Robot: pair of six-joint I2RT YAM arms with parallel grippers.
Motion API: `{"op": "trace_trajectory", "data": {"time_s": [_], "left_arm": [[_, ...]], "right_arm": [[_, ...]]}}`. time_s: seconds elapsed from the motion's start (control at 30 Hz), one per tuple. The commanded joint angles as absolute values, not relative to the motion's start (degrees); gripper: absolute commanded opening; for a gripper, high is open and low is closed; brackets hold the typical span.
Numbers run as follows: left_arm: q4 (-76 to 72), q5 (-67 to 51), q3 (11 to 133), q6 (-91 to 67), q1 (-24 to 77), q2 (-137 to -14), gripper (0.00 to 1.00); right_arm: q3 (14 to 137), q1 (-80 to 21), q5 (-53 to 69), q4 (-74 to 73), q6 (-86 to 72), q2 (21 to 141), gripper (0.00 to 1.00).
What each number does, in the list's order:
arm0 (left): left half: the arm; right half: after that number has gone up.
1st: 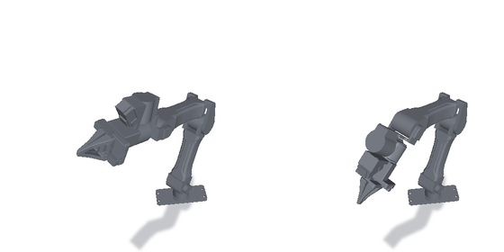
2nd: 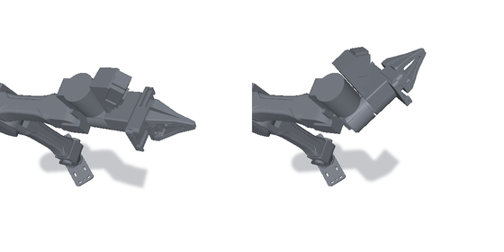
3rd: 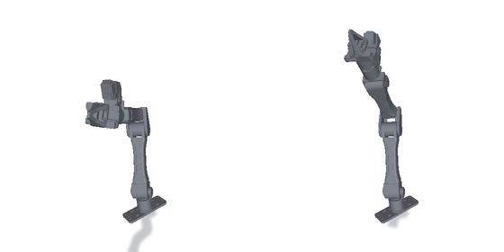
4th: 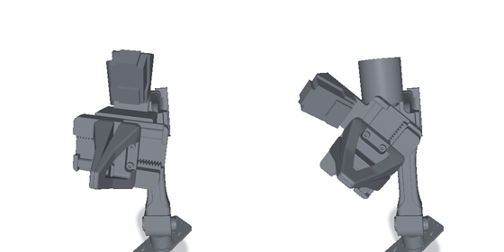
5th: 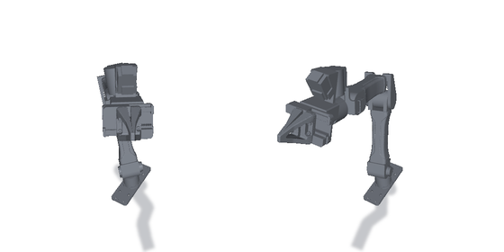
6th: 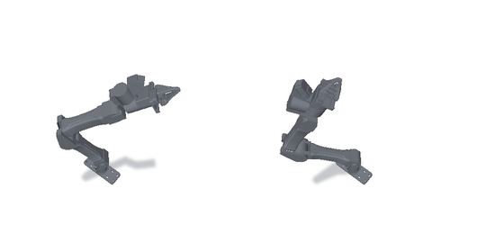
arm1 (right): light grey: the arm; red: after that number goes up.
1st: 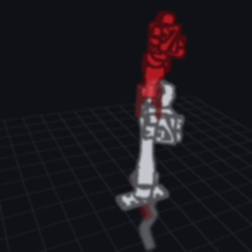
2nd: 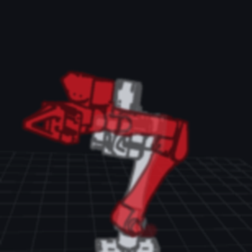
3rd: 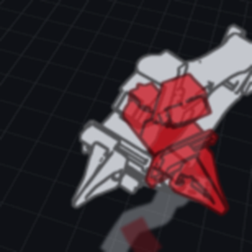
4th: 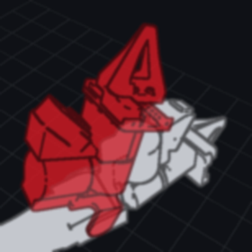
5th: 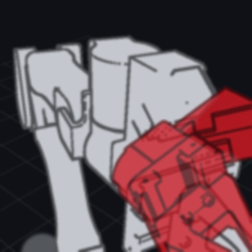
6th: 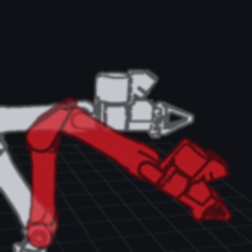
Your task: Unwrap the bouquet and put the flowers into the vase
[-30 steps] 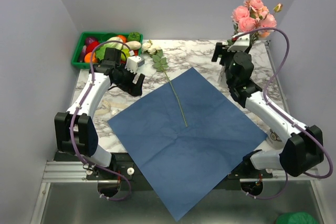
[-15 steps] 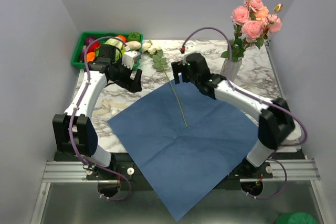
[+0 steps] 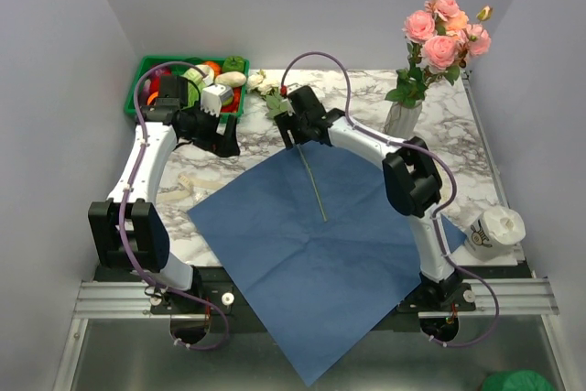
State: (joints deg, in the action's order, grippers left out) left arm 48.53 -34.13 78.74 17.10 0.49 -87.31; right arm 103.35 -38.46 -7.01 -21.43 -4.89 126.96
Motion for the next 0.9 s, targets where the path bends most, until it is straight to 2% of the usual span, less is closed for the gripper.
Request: {"op": "trace_trajectory", "data": {"time_s": [0.0, 0.33, 0.37, 0.57, 0.73, 0.87], "left_arm": [[49.4, -35.1, 79.6, 17.8, 0.5, -85.8, 0.98], [52.0, -36.9, 82.3, 17.8, 0.4, -87.8, 0.98], [52.3, -36.9, 83.0, 18.1, 0.5, -87.8, 0.98], [52.2, -36.5, 82.4, 18.3, 0.4, -85.7, 0.98], [52.6, -36.6, 82.7, 18.0, 0.5, -84.0, 0.99], [53.3, -36.7, 84.0, 17.4, 0.4, -82.4, 0.99]], "right_arm": [[109.4, -36.7, -3.4, -26.7, -4.3, 131.2, 0.8], [123.8, -36.6, -3.5, -35.7, -6.1, 141.4, 0.75], [124.4, -36.6, -3.5, -36.0, -6.2, 142.2, 0.71], [127.5, -36.7, -4.3, -38.0, -6.4, 143.8, 0.58], [128.9, -36.8, -3.0, -41.7, -7.8, 145.2, 0.53], [129.5, -36.9, -2.0, -43.6, -8.0, 145.6, 0.39]]}}
